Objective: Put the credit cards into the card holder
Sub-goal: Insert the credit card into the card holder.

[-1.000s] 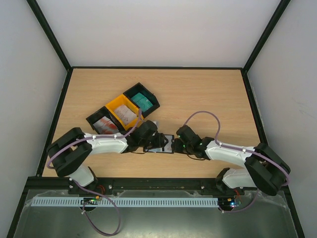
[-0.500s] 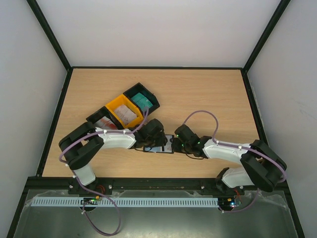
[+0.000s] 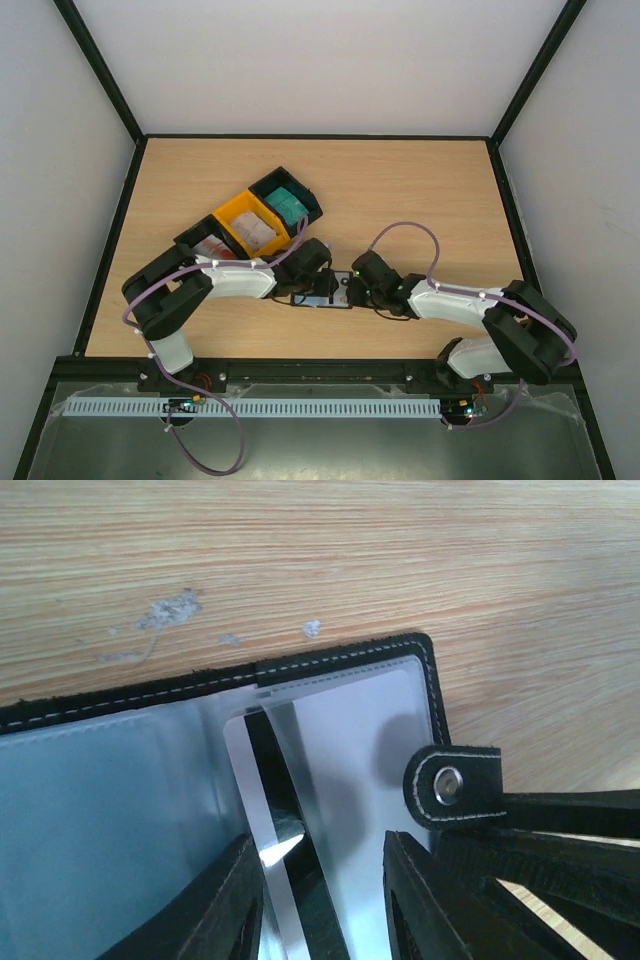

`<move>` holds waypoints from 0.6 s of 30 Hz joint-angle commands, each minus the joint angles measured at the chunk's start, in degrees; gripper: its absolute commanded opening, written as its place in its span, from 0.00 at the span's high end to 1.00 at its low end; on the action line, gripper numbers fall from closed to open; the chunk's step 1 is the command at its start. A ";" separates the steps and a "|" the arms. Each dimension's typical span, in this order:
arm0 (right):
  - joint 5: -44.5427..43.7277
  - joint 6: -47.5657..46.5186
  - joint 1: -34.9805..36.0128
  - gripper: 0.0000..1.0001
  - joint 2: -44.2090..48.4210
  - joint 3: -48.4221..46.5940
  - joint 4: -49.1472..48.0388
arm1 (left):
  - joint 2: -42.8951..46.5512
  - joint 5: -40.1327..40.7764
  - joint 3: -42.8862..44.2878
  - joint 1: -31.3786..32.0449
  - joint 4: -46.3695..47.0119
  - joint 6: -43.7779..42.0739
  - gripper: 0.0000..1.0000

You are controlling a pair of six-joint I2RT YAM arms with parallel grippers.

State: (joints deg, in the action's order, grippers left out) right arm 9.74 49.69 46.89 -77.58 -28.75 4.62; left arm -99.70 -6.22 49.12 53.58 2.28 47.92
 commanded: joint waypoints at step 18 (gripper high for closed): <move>-13.16 -0.71 0.18 0.51 17.03 -6.17 13.65 | 15.26 14.18 15.56 -10.39 -28.95 -24.59 0.26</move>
State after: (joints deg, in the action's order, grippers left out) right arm -0.36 49.28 46.89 -61.49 -32.99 15.46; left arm -86.89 3.14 60.80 45.41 -17.58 31.27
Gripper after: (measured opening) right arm 0.487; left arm 0.703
